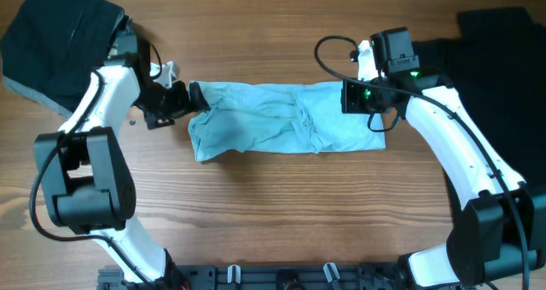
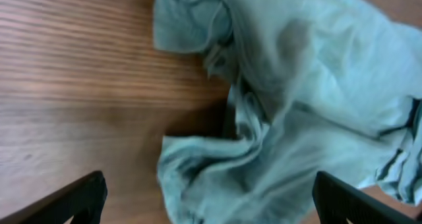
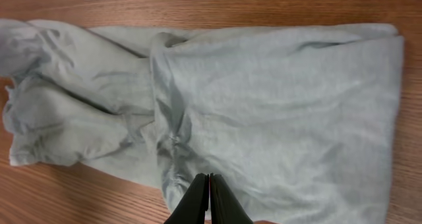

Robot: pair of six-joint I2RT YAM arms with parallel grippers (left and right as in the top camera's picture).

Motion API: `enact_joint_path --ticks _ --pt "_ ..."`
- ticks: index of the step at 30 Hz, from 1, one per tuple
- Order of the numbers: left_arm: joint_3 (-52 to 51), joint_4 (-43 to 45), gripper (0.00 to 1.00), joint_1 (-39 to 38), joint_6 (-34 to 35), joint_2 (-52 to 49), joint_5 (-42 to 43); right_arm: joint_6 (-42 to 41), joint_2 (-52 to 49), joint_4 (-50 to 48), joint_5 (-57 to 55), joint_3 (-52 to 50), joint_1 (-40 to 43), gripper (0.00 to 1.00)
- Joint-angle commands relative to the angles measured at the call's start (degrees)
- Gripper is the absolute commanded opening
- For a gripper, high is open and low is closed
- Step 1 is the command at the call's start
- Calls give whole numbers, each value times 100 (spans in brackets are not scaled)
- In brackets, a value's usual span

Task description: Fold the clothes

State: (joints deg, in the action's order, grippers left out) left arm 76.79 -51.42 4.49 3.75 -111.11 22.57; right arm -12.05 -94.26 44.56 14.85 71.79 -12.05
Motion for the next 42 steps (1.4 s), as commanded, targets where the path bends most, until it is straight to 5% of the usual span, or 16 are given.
enact_joint_path --ticks 1,6,10,13,15,19,22,26,30,33,34,36,37,42 --pt "-468 509 100 -26 -11 50 398 -164 -2 20 -151 63 -7 6" --pt "-1115 1366 93 -208 -7 -39 588 -164 -2 17 -151 63 -7 6" --pt "-1172 1805 75 -977 -7 -273 557 -166 -2 -13 -151 63 -7 8" --pt "-1169 1622 25 -1381 485 -291 -525 -164 -2 70 -151 63 -7 8" --pt "-1106 1224 4 -1296 748 -271 -1034 -164 -2 136 -151 63 -7 8" --pt "120 -527 4 -713 739 -17 -1952 -160 -2 155 -151 63 -7 7" --pt "1604 -1486 4 -590 719 66 -1840 -155 -2 140 -153 63 -7 7" --pt "2981 -1683 4 -1259 782 66 -994 -160 -2 142 -153 63 -7 7" --pt "2970 -1652 4 -2275 874 -155 -1040 -160 -2 212 -153 63 -7 7" --pt "2962 -1665 9 -2868 874 -514 -1043 -160 -2 240 -153 63 -7 6" --pt "2957 -1720 21 -3097 874 -688 -1043 -160 -2 238 -155 63 -7 6" --pt "2955 -1834 58 -3329 872 -866 -1145 -160 -2 243 -162 63 -7 6" --pt "2959 -1930 100 -3379 872 -868 -1421 -162 -2 240 -181 63 -7 10" --pt "3620 -2640 100 -2649 872 -514 -1563 306 -2 -223 673 63 -11 26"
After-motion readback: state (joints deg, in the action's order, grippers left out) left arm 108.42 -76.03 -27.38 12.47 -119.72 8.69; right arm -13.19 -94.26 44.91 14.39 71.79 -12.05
